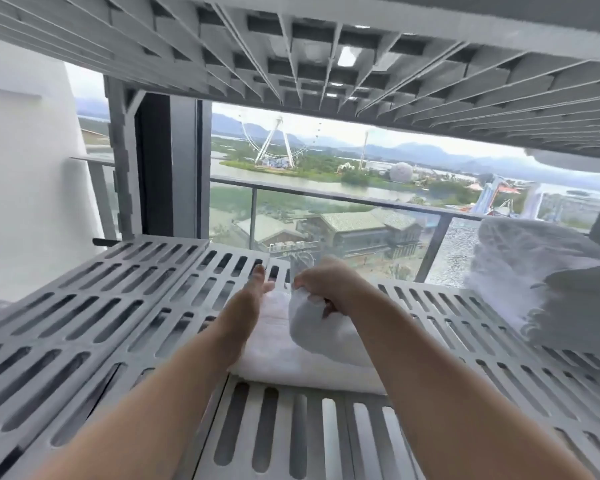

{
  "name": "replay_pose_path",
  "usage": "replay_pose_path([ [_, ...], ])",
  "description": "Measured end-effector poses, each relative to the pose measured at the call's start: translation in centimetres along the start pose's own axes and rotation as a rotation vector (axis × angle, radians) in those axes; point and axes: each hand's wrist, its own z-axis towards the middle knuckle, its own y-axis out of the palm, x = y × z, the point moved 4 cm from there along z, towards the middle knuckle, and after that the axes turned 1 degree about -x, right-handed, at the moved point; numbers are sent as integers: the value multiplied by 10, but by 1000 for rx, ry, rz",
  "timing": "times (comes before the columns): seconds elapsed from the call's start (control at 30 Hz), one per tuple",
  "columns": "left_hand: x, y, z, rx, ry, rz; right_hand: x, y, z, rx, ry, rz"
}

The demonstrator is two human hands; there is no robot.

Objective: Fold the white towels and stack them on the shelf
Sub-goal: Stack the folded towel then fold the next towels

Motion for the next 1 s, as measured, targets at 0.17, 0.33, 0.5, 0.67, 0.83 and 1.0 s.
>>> replay_pose_path([
  [0.17,-1,-1,-4,7,-14,-252,-19,27,-7,-49,-13,-147],
  [0.33,4,-7,-7,-16,-59,-419,-29,28,-23,-187,-73,173],
  [0.5,6,-21,-3,48,-29,65,-4,-22,-24,461,-418,-240],
  [0.67,7,-22,-11,-11,-26,49,49,3,-20,187,-508,-468],
  [0.83,9,-29,-7,-38,-23,262,65,10,-17,-13,-459,-660],
  [1.0,47,-18,-13,41,314,686,54,32,-33,77,-427,-612],
])
